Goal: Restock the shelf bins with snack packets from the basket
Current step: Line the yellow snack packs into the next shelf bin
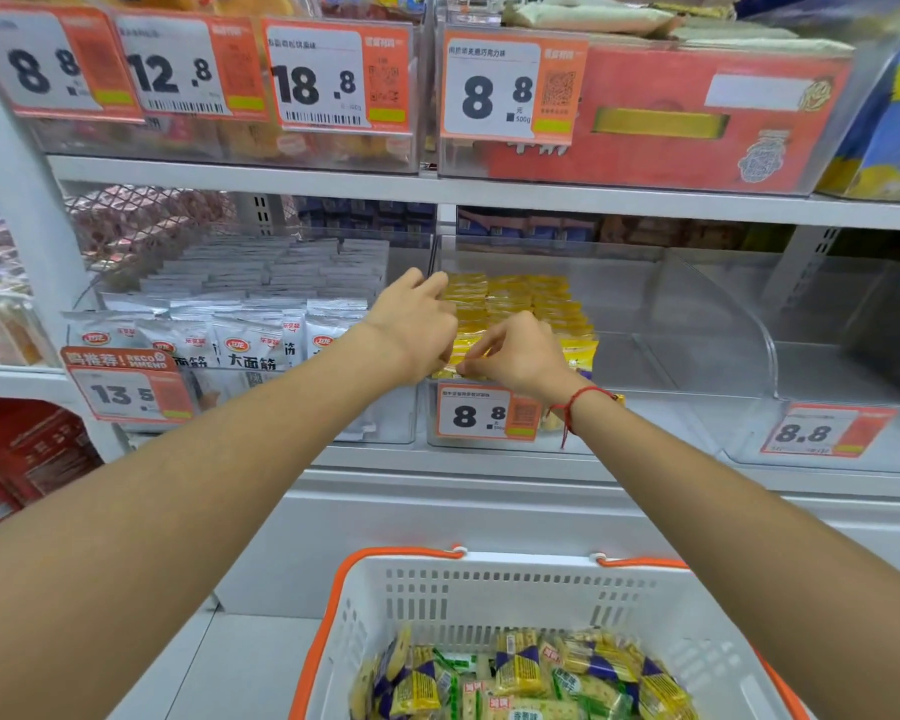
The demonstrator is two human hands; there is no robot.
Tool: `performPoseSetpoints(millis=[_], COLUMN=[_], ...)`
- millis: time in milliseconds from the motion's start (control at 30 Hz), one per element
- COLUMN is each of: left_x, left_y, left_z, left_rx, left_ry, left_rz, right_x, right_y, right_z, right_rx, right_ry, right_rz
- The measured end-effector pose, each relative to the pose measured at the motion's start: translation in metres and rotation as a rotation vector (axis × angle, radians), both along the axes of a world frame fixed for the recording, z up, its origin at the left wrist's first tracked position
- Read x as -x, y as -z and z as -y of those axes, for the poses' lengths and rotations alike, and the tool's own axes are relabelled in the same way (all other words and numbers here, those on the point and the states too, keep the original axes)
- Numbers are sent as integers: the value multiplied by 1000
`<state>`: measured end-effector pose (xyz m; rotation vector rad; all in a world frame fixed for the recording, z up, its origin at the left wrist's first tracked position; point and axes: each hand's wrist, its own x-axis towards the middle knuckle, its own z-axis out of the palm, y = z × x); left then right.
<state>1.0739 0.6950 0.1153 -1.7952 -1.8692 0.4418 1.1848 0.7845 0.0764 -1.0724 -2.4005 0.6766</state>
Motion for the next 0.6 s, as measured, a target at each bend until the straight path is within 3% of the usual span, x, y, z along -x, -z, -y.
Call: performPoseSetpoints(millis=[300, 467, 600], left_x=[-7, -36, -61], left_y=[8, 17, 51], left_z=[9, 46, 81], left_rx=[-87, -323, -268], left_ry=[-7, -50, -202], left_rz=[128, 543, 811], right_x=[-28, -67, -101], right_y=[-5, 7, 39], right_z=[3, 32, 61], right_rx=[10, -209, -203], right_ry=[-127, 23, 117], right_rz=[98, -174, -327])
